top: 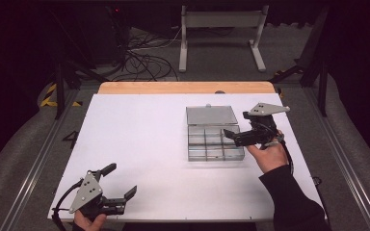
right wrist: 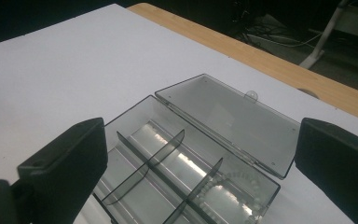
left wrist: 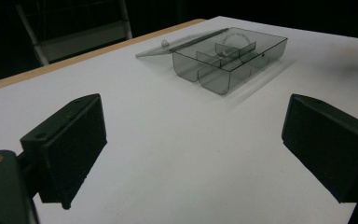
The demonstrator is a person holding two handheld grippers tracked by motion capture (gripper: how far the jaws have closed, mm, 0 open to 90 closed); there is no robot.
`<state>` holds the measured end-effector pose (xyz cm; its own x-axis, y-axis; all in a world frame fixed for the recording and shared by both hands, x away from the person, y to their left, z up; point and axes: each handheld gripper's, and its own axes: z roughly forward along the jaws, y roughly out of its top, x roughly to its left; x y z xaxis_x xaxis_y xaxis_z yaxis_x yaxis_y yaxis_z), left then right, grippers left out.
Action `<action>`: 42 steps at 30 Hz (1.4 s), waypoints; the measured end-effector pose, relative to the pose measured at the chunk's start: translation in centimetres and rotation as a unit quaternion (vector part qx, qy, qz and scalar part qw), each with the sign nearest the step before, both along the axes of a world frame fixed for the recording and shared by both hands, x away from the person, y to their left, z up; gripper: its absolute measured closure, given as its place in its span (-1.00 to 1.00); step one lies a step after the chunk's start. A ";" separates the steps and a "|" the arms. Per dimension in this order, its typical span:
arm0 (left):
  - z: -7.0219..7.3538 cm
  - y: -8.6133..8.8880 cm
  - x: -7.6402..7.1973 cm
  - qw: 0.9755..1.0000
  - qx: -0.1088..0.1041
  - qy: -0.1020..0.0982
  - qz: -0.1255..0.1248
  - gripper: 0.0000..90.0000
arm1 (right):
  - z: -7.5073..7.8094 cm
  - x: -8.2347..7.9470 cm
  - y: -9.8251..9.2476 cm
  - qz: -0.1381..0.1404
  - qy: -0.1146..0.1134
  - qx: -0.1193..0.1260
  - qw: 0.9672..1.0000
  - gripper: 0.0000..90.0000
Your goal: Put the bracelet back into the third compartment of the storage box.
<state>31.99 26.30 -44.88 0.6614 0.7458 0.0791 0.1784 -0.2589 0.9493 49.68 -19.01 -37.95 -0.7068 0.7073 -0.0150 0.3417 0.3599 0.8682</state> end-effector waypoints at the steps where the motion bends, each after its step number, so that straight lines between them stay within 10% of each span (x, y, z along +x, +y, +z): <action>1: 0.0 0.0 0.0 1.000 0.000 0.000 0.000 -0.84 | 0.0 -0.1 0.1 0.000 0.000 0.002 1.000 -0.94; 22: 0.0 0.0 0.0 1.000 0.000 -0.005 0.003 -0.84 | 1.4 -3.6 -0.6 0.036 -0.030 0.011 0.999 -0.99; 42: 0.0 0.0 0.0 1.000 -0.003 0.002 0.003 -0.84 | -0.5 -7.1 -2.8 0.052 -0.036 0.004 0.998 -1.00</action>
